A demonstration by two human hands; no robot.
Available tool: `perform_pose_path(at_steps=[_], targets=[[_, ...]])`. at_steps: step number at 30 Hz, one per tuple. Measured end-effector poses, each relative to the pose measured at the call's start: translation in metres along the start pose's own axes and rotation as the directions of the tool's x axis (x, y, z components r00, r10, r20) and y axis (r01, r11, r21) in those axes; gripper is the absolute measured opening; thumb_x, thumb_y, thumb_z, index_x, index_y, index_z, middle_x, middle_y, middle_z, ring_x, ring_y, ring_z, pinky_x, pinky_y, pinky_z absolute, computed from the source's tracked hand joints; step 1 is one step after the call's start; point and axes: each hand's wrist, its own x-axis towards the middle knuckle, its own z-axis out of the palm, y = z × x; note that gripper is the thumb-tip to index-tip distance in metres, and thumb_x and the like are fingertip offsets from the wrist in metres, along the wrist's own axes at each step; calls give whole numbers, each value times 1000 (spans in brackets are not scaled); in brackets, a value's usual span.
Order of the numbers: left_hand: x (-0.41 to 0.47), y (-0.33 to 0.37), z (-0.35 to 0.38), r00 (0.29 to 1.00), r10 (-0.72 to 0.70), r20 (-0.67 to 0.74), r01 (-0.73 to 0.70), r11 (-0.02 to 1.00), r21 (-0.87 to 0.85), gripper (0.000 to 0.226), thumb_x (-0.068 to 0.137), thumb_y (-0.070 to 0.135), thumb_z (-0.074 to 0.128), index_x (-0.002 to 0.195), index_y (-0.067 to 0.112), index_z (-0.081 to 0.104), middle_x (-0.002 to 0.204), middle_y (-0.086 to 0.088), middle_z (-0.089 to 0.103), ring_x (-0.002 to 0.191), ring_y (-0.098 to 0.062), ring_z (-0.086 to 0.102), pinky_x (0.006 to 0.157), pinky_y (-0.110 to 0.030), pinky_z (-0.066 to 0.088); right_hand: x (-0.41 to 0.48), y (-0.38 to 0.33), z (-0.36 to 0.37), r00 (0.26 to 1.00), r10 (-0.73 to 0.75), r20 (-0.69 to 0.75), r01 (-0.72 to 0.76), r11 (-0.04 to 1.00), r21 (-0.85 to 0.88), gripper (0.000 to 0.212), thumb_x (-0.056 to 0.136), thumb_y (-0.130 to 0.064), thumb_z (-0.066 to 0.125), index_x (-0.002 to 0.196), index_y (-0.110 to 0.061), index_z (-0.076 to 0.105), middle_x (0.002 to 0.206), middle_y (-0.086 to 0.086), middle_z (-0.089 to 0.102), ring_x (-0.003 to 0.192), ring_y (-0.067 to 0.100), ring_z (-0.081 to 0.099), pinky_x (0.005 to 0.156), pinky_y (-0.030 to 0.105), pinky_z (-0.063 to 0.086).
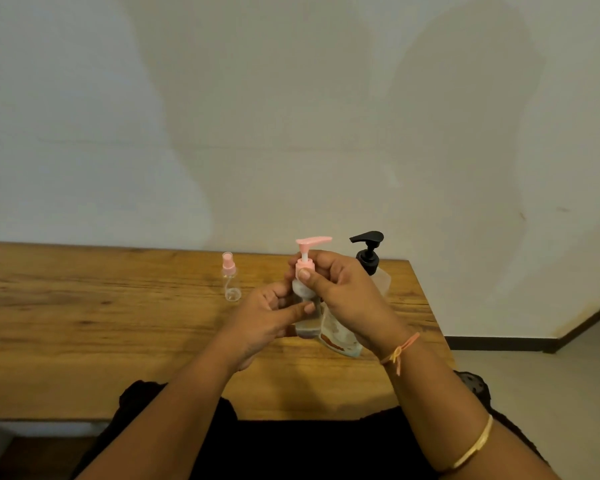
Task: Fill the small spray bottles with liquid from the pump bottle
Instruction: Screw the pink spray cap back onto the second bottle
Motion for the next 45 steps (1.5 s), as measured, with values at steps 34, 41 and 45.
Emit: perform_pose_path(at_steps=[34,41,45], targets=[[-2,0,-2,987,-106,123,117,990,-84,30,70,9,59,100,8,62,90,-4,74,84,-15,70,66,-31,59,3,7,3,998,-56,16,57,998,-30,15,96,-9,48,98,-13,63,82,-2,65,82,9,62,83,24,50],[1,-6,-5,991,-99,90,102,994,-27,32,69,13,63,101,12,63,95,-1,73,91,-14,68,79,-35,57,6,13,8,997,-66,-37,62,994,-89,17,97,-12,48,93,-16,64,83,-6,65,92,11,61,91,32,48],[4,-7,-8,993,-92,69,92,996,7,37,70,16,64,106,15,61,103,-2,71,98,-14,67,83,-31,56,7,18,6,996,-58,-67,53,996,-71,17,96,-14,50,104,-12,64,90,-6,68,92,7,63,87,25,51]])
